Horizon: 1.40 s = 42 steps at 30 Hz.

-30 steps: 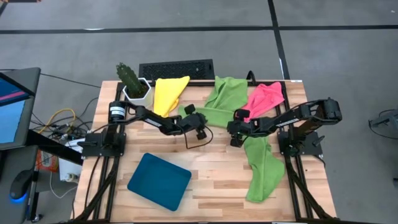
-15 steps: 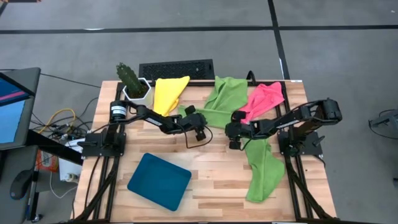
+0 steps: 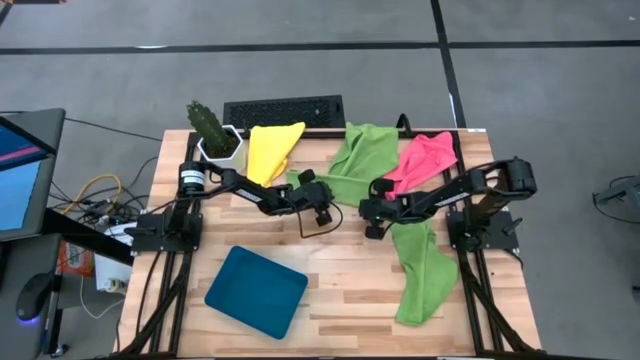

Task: Fold microfiber towels
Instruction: Fold the top left green microfiber

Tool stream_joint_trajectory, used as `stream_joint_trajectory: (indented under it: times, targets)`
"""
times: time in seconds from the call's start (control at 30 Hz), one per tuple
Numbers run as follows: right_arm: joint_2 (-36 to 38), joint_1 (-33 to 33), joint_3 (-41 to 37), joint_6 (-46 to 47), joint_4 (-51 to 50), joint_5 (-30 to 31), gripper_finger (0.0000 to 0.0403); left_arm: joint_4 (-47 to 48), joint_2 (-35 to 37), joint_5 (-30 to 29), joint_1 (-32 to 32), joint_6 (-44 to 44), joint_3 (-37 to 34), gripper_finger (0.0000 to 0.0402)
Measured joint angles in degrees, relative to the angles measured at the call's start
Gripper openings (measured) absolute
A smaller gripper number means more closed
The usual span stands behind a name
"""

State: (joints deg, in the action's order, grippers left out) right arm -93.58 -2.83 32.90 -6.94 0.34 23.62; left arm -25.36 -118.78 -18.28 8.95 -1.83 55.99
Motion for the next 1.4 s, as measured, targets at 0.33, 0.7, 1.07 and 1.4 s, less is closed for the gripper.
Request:
stream_joint_trajectory:
  times: [0.33, 0.7, 1.07, 1.4]
  targets:
    - [0.04, -0.3, 8.28, -8.52, -7.41, 6.99, 0.0033, 0.41, -0.09, 2.49, -0.27, 0.02, -0.02, 0.0102]
    - [0.17, -0.94, 15.72, -21.56, -3.71, 6.19, 0.0024, 0.49, 0.32, 3.02, -0.64, 0.07, -0.1, 0.0102]
    - [0.17, -3.28, 15.31, -14.0, -10.88, 3.51, 0.0019, 8.2, 6.71, 3.48, -2.43, -1.06, -0.33, 0.0102]
    - [0.22, -0.88, 14.86, -11.43, -11.87, 3.3, 0.0022, 5.69, 7.3, -0.2, -2.43, -1.67, -0.3, 0.0102]
